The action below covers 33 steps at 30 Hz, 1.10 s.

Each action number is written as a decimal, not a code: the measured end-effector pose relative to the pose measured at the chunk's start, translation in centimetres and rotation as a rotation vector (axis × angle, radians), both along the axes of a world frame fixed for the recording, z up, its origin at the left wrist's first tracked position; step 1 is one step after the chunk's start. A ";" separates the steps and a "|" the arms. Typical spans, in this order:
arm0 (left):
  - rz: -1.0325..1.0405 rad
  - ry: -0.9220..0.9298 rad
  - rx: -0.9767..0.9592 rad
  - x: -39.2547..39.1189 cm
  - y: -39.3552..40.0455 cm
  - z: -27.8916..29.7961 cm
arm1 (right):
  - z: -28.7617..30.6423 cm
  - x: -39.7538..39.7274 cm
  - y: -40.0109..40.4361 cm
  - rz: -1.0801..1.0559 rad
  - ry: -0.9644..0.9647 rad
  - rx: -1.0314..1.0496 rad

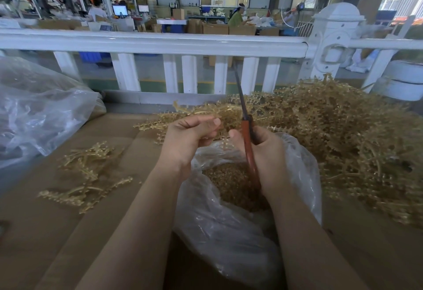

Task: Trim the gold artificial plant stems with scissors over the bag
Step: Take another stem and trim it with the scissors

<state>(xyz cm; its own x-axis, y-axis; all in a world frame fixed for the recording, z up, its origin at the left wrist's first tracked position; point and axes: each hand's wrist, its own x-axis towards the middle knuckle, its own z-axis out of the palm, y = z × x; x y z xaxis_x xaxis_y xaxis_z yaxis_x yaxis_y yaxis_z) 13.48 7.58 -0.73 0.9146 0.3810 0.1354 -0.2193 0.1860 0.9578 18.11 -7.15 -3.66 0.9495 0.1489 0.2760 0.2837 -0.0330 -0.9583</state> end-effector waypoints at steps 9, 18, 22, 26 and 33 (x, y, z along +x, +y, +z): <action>-0.107 0.052 0.033 -0.1 -0.8 -0.2 | 0.2 -0.2 0.1 0.118 0.016 0.111; -0.173 0.004 -0.096 0.1 -1.1 -0.3 | 0.1 -0.1 0.0 0.203 0.021 0.121; -0.145 0.002 -0.147 0.0 -0.8 -0.1 | -0.1 0.0 0.0 0.193 0.027 0.087; -0.097 0.000 -0.171 -0.1 -0.6 0.1 | 0.0 0.0 0.0 0.194 0.027 0.079; 0.049 -0.050 -0.175 0.2 -0.6 0.3 | 0.1 -0.5 -0.3 0.075 -0.130 -0.113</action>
<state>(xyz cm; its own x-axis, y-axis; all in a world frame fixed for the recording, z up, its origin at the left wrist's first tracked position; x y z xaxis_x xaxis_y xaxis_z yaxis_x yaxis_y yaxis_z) 13.67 6.94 -0.47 0.8880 0.4470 0.1077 -0.2787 0.3369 0.8994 17.60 -7.47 -3.53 0.8920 0.2551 0.3732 0.4106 -0.1123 -0.9048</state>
